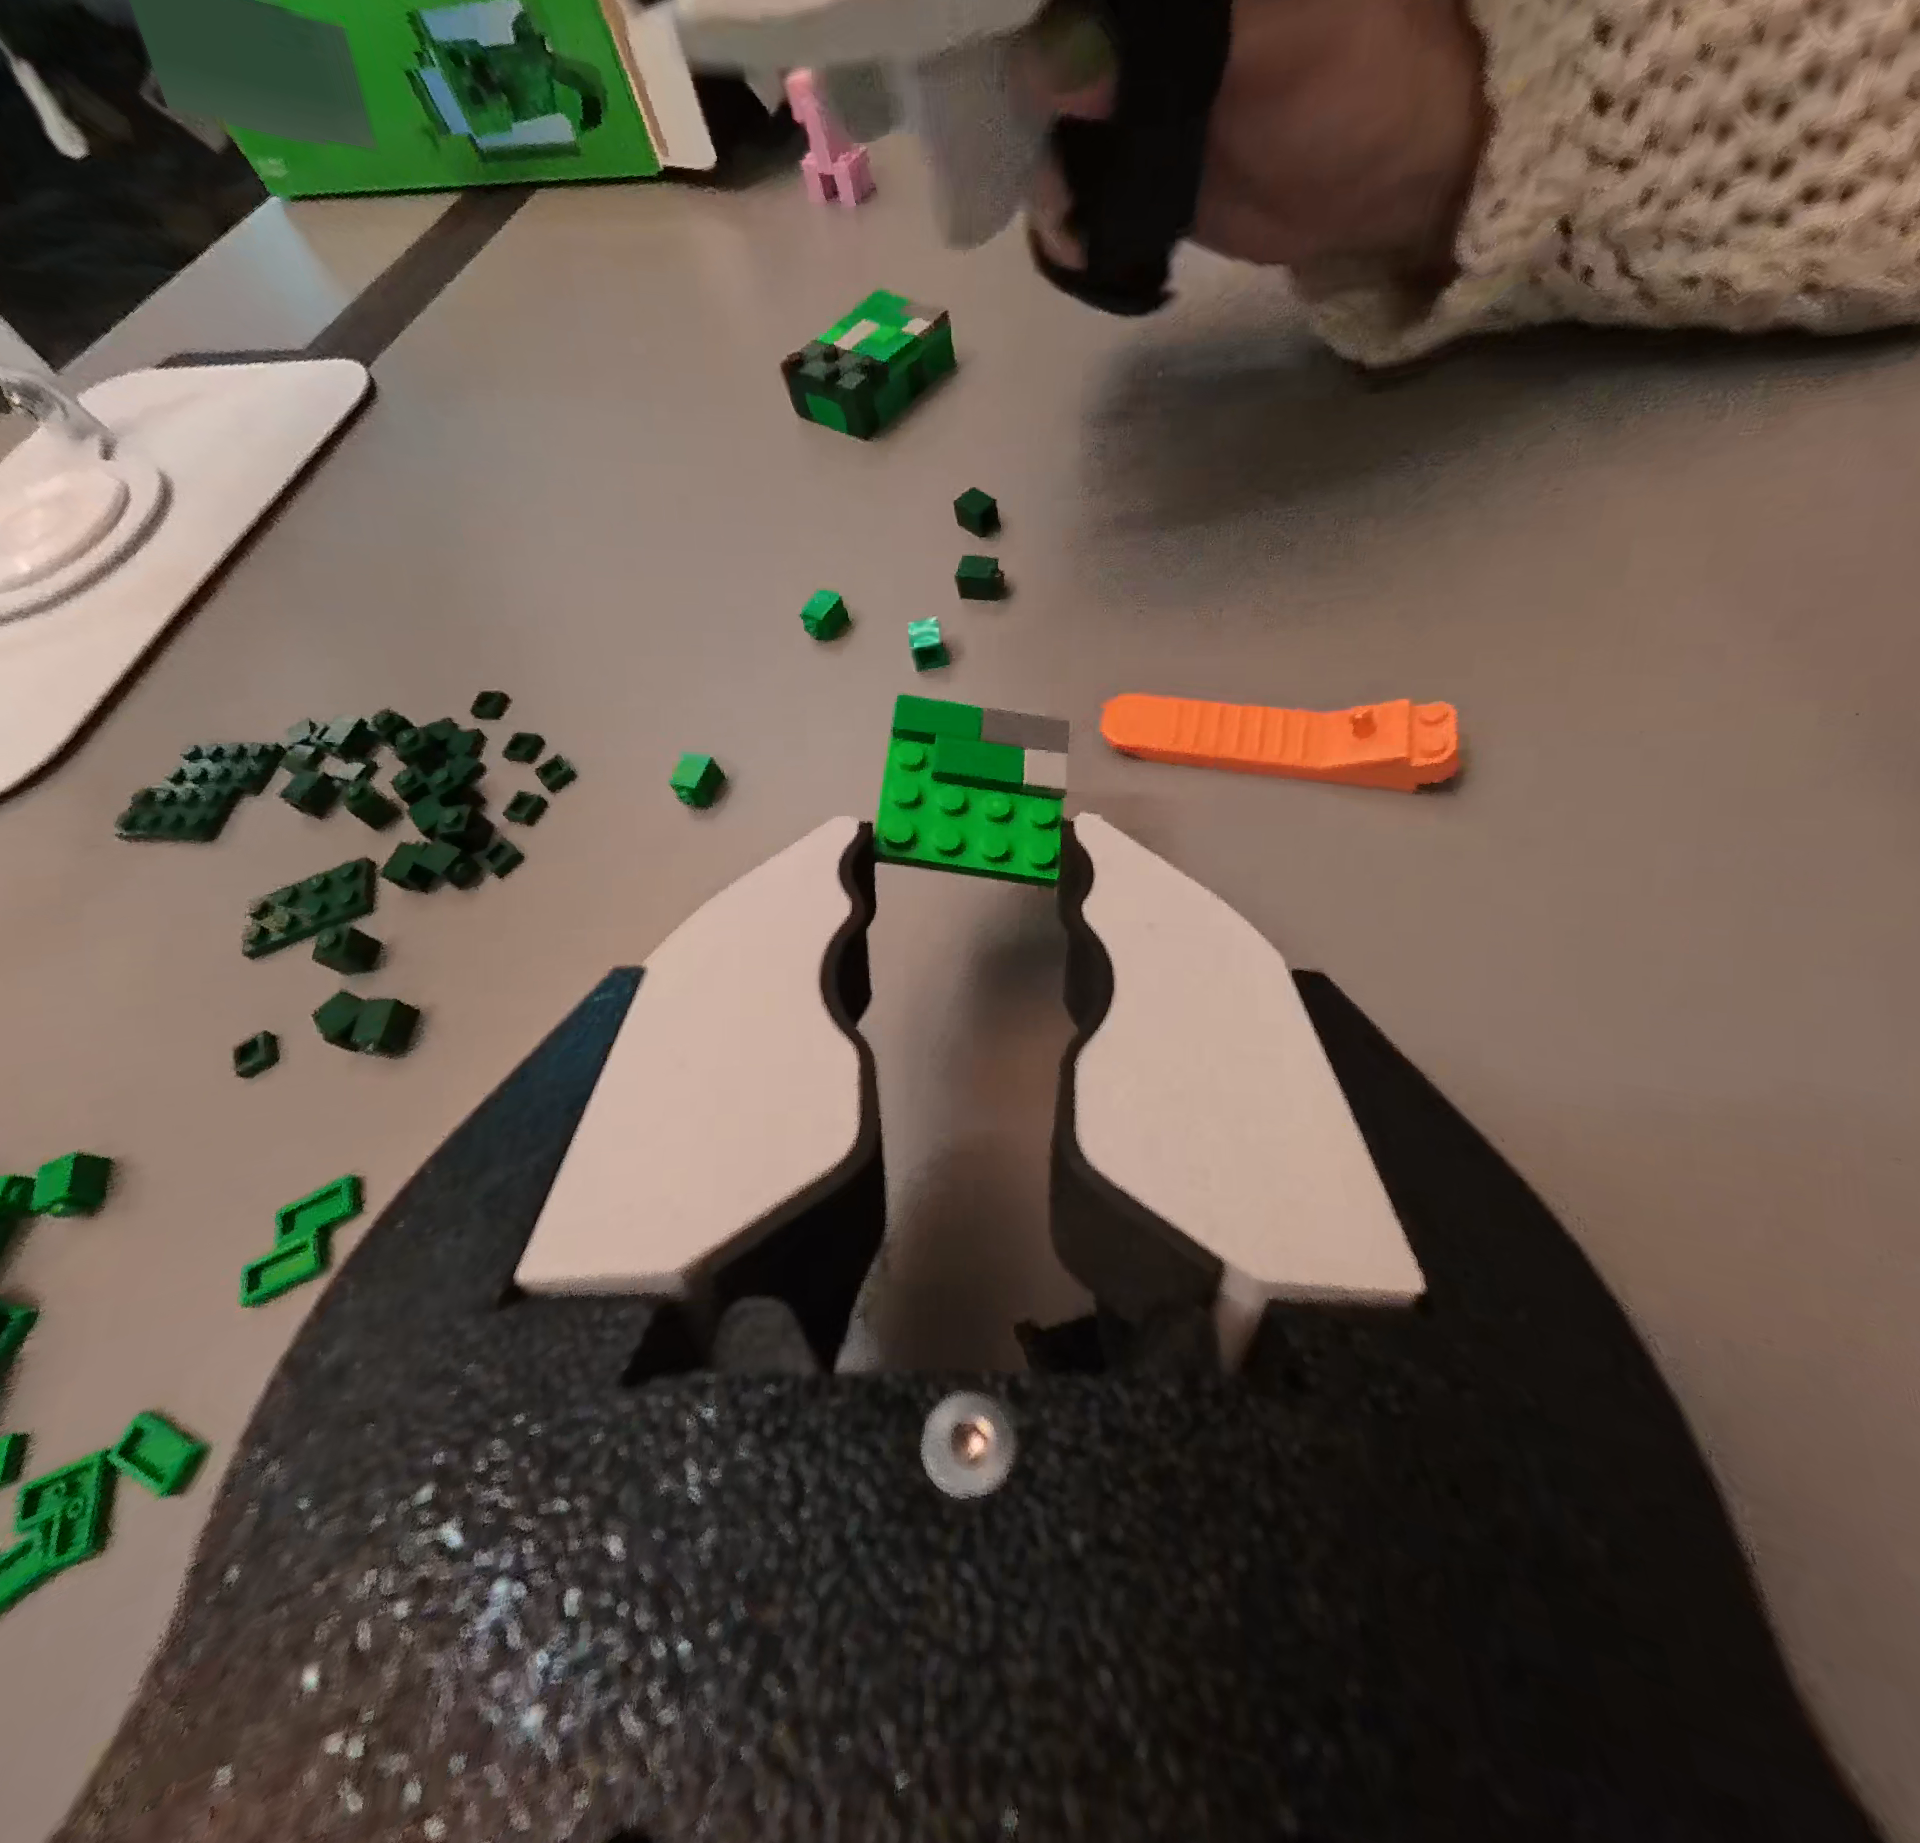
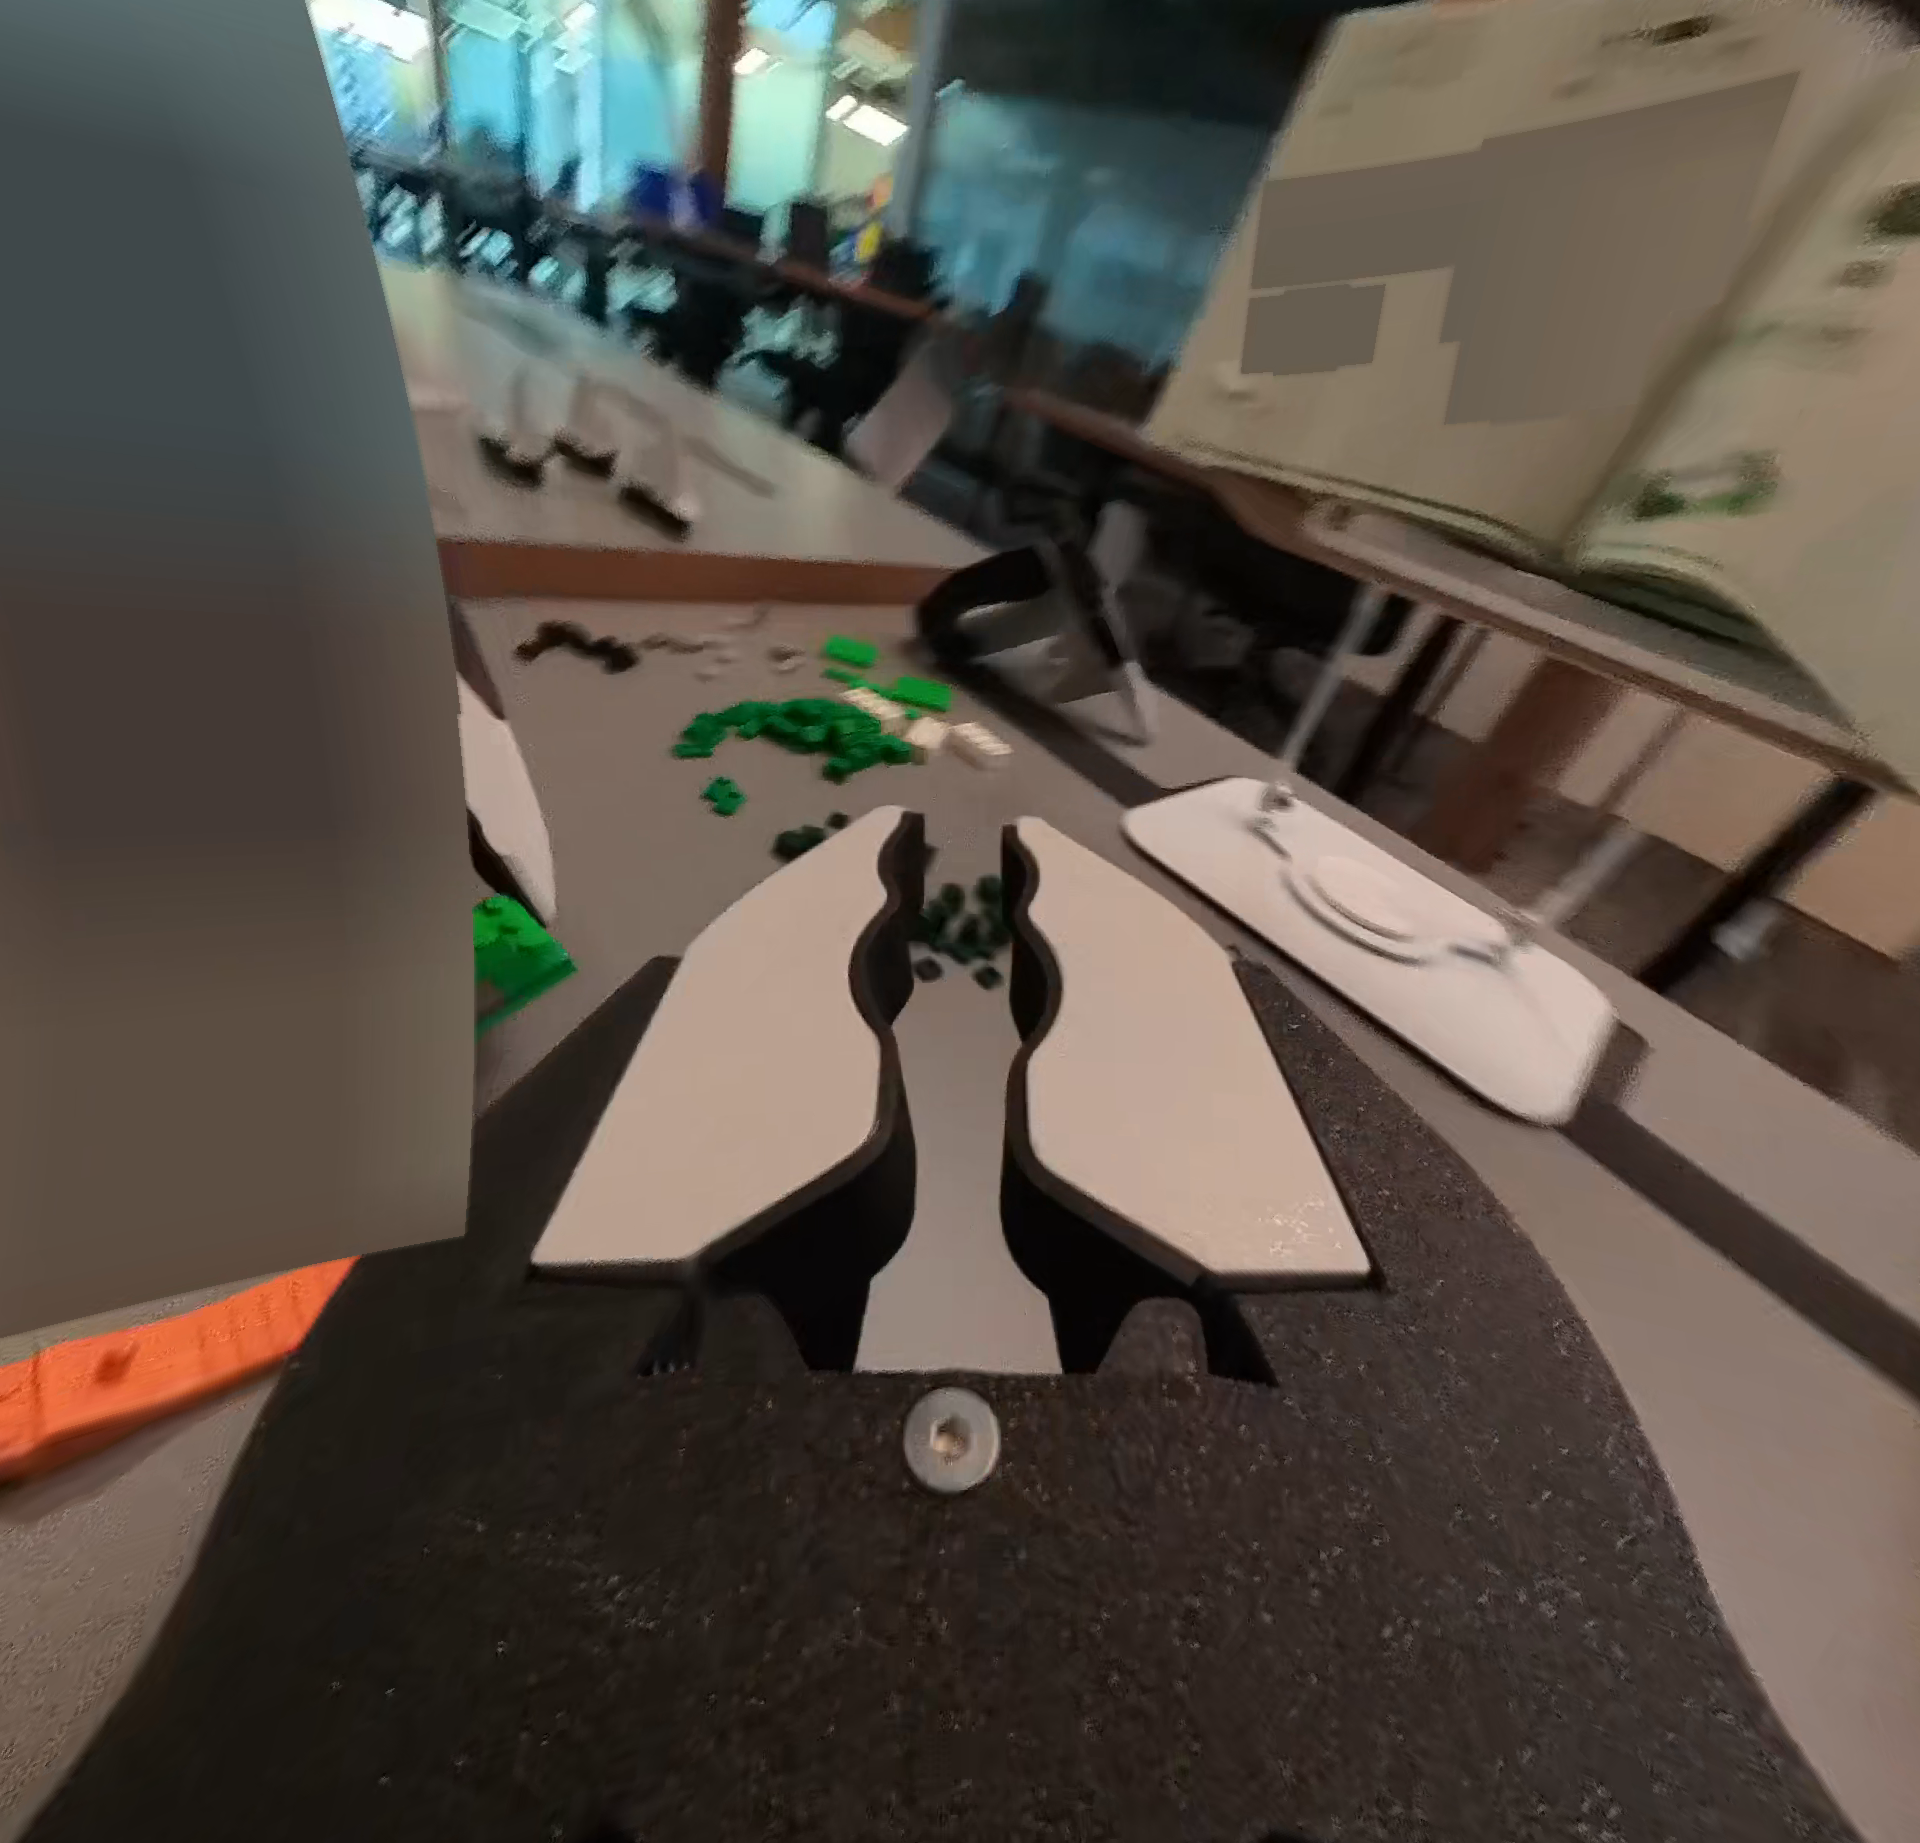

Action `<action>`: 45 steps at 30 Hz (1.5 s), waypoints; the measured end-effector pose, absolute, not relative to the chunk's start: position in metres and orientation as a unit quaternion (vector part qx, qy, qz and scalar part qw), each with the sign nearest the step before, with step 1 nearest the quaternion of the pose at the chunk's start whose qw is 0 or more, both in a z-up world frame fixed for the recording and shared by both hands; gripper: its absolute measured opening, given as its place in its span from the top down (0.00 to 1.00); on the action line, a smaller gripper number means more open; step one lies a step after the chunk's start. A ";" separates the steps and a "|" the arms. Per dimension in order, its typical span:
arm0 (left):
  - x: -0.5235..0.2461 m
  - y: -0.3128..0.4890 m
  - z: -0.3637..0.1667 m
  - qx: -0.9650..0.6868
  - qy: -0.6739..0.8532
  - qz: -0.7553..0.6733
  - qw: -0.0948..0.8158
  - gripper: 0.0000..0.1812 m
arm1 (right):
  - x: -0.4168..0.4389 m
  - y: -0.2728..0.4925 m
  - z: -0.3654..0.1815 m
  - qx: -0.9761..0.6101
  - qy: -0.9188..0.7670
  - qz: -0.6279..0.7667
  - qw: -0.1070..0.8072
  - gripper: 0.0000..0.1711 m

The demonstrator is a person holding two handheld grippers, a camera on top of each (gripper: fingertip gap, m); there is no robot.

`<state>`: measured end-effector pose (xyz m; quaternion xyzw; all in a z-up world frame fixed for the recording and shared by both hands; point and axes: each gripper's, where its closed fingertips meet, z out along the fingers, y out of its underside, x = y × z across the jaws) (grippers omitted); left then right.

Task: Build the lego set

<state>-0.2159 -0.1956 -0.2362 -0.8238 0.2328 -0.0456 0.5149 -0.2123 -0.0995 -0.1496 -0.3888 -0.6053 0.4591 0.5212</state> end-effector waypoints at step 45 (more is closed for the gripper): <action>-0.207 -0.198 -0.250 -0.828 0.282 -0.015 0.484 0.82 | -0.436 -0.207 -0.270 -0.463 -0.872 0.132 0.090 0.96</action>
